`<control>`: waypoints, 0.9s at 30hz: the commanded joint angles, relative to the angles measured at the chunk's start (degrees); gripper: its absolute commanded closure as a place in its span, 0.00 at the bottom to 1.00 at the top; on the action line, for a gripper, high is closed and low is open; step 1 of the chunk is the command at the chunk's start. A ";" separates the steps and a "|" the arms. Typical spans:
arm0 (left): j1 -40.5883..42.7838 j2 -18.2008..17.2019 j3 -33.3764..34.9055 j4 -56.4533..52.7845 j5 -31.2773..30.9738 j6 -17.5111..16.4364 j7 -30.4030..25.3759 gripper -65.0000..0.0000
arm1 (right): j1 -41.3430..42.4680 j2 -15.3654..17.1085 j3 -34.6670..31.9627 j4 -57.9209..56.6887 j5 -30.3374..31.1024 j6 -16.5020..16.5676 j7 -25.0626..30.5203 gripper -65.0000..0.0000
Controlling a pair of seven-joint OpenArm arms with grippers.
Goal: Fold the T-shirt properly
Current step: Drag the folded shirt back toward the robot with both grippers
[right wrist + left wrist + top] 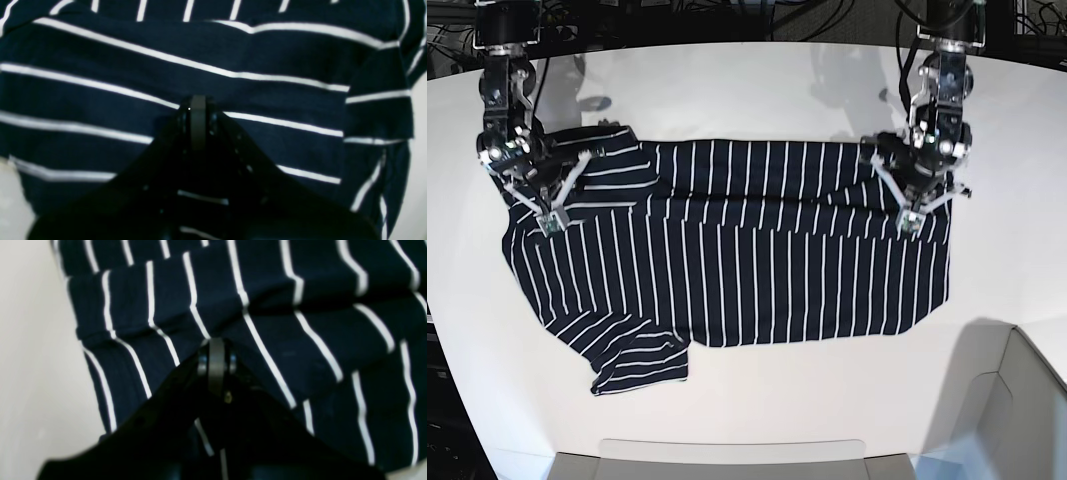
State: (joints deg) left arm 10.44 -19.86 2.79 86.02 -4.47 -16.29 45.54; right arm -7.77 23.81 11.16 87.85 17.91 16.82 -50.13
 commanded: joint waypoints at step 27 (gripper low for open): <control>14.31 1.53 -14.35 24.62 0.91 -0.63 12.61 1.00 | -15.04 1.37 12.71 21.82 9.65 -0.07 -1.78 1.00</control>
State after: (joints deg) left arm 25.15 -17.80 -11.11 109.38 -3.86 -17.30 59.24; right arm -23.40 24.12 23.31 108.53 27.14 16.67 -52.95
